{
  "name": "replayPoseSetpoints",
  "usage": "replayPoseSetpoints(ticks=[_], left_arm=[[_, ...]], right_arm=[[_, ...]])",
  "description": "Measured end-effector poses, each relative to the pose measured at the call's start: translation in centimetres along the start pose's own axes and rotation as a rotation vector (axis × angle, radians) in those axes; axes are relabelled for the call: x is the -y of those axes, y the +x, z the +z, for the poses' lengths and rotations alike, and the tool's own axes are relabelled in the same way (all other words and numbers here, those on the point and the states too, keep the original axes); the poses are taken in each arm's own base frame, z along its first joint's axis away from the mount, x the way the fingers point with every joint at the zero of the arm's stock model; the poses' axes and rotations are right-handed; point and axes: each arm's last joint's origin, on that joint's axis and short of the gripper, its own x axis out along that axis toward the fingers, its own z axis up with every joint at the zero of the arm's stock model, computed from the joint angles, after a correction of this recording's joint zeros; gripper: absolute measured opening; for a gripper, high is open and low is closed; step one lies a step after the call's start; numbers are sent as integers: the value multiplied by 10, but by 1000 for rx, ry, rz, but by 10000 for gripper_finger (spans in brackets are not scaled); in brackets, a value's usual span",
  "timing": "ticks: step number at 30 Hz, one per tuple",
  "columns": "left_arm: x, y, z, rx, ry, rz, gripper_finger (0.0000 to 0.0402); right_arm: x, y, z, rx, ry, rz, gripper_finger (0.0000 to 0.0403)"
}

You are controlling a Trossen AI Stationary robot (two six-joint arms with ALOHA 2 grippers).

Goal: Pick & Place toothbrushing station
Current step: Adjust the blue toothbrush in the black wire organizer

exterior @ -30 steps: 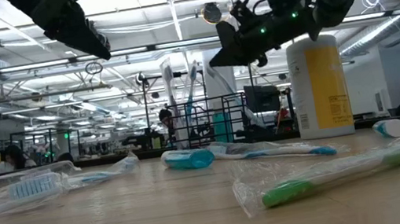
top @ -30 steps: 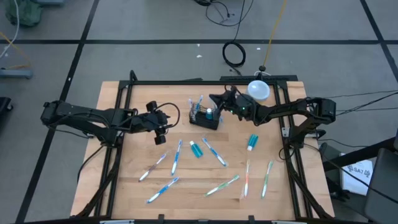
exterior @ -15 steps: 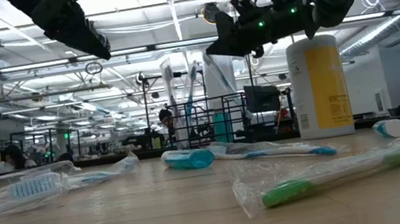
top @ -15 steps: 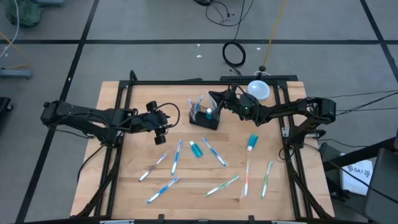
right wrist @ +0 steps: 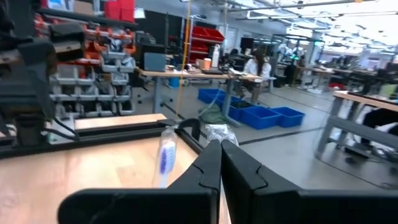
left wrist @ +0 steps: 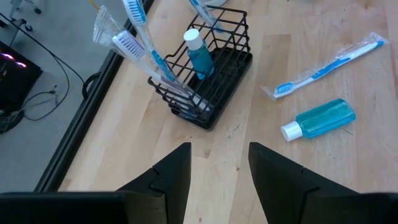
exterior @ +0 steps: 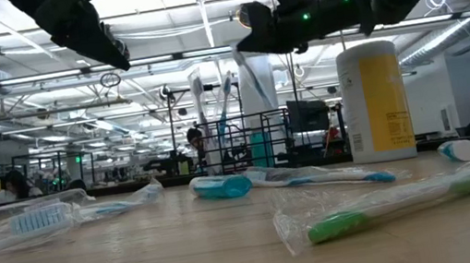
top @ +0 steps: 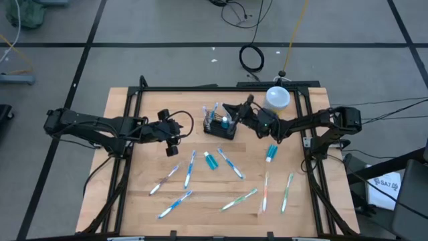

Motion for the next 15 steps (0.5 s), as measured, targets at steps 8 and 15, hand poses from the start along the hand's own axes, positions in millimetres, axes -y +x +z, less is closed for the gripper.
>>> replayPoseSetpoints(ticks=[8, 15], left_arm=[[0, 0, 0, 0, -2, -1, 168], [0, 0, 0, 0, -5, 0, 168]], right_arm=[[-15, -7, 2, -3, -23, 6, 0], [-21, -11, 3, -15, -31, -64, 0]])
